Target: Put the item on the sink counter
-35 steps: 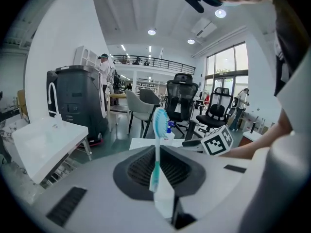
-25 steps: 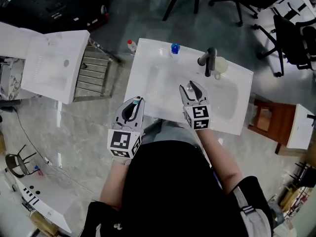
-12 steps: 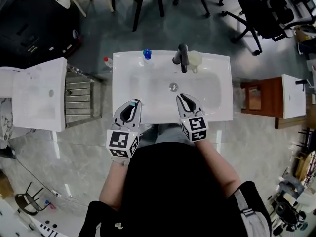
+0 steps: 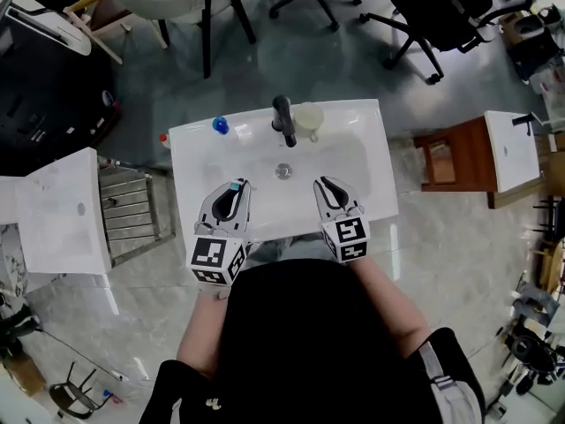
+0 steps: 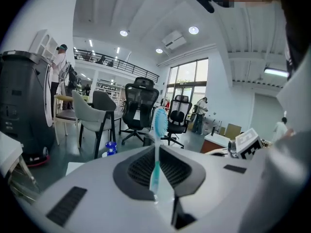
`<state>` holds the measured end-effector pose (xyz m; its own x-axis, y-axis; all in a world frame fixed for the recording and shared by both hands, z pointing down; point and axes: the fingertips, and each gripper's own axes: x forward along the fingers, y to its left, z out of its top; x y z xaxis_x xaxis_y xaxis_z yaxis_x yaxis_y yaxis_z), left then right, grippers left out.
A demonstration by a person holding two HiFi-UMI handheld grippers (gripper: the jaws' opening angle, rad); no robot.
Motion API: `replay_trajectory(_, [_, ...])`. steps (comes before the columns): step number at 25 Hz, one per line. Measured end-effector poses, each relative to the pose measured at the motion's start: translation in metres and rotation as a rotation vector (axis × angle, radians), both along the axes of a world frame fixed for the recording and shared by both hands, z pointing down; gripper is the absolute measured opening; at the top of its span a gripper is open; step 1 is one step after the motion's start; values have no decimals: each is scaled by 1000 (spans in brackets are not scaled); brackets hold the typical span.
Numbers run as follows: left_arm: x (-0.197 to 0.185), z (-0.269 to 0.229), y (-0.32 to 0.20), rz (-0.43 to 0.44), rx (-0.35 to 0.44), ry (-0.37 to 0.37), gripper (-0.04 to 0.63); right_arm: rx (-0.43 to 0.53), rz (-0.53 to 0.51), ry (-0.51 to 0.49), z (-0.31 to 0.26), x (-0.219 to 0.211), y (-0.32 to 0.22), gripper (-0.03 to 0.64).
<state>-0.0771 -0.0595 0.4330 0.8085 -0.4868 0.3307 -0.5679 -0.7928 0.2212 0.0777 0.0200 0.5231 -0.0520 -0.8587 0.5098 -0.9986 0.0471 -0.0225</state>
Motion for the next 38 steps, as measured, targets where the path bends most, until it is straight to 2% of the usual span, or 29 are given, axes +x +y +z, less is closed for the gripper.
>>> replay_trajectory(11, [99,-68,-24,84,63,57,42,10,93,-52,-2,74,-2,61])
replay_trajectory(18, [153,-83,-37,106,89,50,43,15,129,-92,-1,107,4,61])
replay_trajectory(23, [187,-75,-48,90,73,46,43,-8,136,-113,8,131,13,61])
replay_trajectory(27, [207,-57,-55,71,53,9,42,-15,158,-113,5,152,16,61])
replay_trajectory(32, [223,-32,-64,19,6,-38,42,-51,154,-134,25,171,25,61])
replay_trajectory(38, [237,-6,-73,-38,-4,-85,43,-73,151,-139,34,192,25,60])
